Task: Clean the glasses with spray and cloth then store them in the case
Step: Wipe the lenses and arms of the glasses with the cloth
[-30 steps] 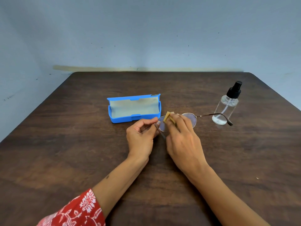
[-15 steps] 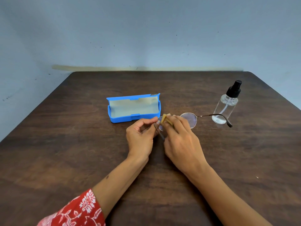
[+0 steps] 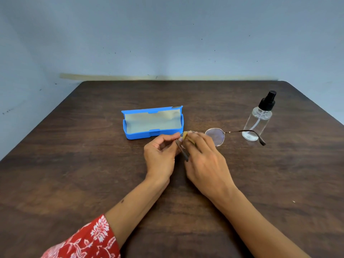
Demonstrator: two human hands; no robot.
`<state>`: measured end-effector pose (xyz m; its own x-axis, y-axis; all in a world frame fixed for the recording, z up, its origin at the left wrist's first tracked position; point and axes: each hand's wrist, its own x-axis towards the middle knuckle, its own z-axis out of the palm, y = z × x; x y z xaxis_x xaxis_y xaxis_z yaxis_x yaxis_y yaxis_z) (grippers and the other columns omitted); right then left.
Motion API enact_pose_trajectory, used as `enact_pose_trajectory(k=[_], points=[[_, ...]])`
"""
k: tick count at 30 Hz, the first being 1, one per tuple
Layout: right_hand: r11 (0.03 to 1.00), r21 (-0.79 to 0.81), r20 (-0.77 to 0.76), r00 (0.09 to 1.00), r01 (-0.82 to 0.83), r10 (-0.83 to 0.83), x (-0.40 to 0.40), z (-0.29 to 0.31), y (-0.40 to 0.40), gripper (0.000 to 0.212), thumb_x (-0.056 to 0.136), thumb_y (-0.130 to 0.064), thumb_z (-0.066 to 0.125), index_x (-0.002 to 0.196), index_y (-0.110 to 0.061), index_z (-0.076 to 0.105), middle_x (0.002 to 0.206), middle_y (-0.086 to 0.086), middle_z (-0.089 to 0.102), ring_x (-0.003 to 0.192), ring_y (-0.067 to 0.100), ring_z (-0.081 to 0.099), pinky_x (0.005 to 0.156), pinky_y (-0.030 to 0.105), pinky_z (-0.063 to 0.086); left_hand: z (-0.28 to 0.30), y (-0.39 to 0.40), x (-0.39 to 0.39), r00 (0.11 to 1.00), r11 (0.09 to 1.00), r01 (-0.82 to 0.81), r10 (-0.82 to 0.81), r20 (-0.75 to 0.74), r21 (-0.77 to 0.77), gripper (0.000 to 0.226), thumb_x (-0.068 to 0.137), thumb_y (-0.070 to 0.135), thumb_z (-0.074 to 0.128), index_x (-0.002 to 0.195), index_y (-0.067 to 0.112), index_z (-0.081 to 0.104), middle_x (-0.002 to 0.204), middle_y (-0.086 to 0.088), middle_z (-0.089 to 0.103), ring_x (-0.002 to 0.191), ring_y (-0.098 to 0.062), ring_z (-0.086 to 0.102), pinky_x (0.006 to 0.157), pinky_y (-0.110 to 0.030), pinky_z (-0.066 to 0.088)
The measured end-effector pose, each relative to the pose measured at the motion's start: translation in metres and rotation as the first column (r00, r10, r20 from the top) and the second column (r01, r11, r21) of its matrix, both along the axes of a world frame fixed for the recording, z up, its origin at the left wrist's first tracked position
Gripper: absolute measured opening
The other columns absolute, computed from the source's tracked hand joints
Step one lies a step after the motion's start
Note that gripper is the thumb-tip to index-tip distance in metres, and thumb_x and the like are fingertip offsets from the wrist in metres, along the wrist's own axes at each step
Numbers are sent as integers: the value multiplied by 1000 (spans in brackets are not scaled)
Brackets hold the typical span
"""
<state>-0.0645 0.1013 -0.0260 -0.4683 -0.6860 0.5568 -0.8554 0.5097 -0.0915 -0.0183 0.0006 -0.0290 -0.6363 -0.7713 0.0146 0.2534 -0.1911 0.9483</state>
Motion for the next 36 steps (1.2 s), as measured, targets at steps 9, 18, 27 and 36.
enact_pose_trajectory(k=[9, 18, 27, 36], points=[[1000, -19, 16, 1000, 24, -24, -3, 1, 0, 39, 75, -1, 49, 110, 5, 64, 112, 17, 64, 107, 32, 60, 97, 32, 47, 0, -1, -1, 1000, 1000, 4, -4, -2, -3, 20, 78, -6, 68, 80, 13, 73, 86, -8, 74, 89, -20, 70, 82, -37, 57], [998, -45, 22, 999, 34, -33, -4, 1, -1, 36, 72, 2, 62, 108, 6, 65, 109, 17, 65, 105, 32, 61, 94, 32, 49, 0, 0, 0, 1000, 1000, 8, -8, 9, -4, 19, 78, -5, 68, 82, 12, 73, 87, -7, 75, 89, -19, 71, 82, -36, 58], [997, -60, 40, 998, 46, -43, -4, 3, -2, 34, 73, 1, 63, 106, 6, 65, 108, 18, 65, 104, 33, 62, 91, 33, 51, 1, 1, -1, 1000, 1000, 13, -13, 3, 0, 19, 78, -7, 68, 82, 11, 72, 85, -6, 74, 88, -19, 71, 80, -34, 58], [997, -40, 45, 997, 64, -62, -5, 2, -1, 39, 68, 5, 66, 107, 6, 65, 109, 19, 65, 104, 32, 62, 91, 32, 51, -1, -1, -2, 1000, 1000, 0, 0, 9, -5, 18, 78, -6, 69, 82, 12, 73, 88, -7, 74, 89, -18, 70, 79, -33, 57]])
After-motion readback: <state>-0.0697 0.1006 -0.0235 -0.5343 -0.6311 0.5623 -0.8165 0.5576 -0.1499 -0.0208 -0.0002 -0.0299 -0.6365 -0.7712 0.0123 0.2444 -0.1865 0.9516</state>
